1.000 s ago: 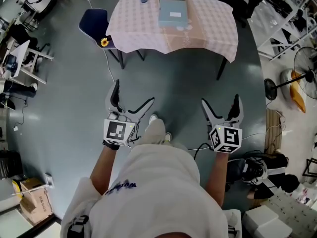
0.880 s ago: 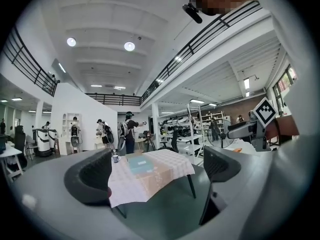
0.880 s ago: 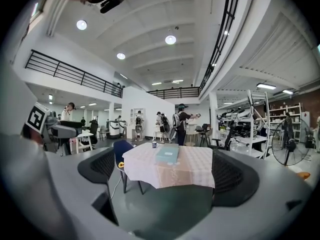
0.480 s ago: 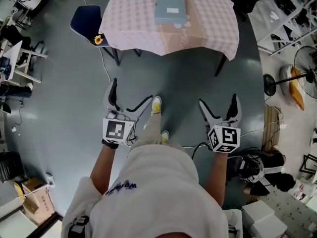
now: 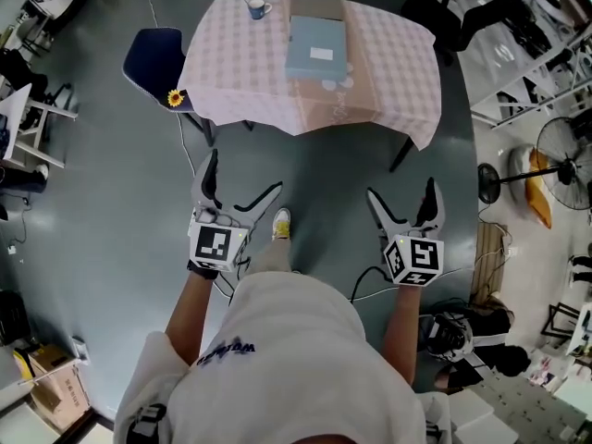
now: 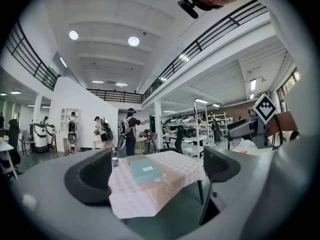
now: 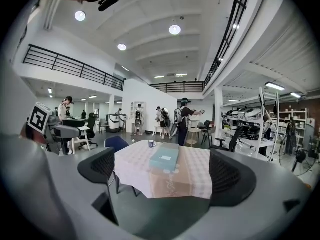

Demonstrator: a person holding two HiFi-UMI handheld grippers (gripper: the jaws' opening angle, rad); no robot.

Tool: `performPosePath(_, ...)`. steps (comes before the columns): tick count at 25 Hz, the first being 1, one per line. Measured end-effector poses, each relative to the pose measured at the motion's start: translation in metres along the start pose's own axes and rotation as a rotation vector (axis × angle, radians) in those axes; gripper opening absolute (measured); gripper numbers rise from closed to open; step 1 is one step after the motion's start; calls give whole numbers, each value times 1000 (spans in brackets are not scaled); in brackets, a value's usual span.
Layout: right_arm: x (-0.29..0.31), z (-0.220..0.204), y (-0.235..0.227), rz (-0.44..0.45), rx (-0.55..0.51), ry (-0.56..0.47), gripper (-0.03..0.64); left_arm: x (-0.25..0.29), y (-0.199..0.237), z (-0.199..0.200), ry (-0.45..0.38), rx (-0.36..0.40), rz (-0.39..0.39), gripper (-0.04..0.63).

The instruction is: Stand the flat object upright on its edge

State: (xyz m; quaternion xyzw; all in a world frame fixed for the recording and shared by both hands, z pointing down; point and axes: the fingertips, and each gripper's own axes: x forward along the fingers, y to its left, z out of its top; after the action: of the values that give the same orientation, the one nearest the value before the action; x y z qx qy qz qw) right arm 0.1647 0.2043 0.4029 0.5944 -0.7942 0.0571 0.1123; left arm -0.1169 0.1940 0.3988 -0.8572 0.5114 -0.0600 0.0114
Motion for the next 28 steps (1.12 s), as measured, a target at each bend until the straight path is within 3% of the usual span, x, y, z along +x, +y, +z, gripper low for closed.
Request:
performPosePath(13,113,23,5,9,-26,53,577,98,63,-3,10,-34,-54,569)
performPosePath(22,153,15,10,-2,-25,116,563,138,73,-14,27,-7,-137,569)
performPosePath(28,173,0,1,6,-5,159,558,159,78,-23,51,-11,-124,569)
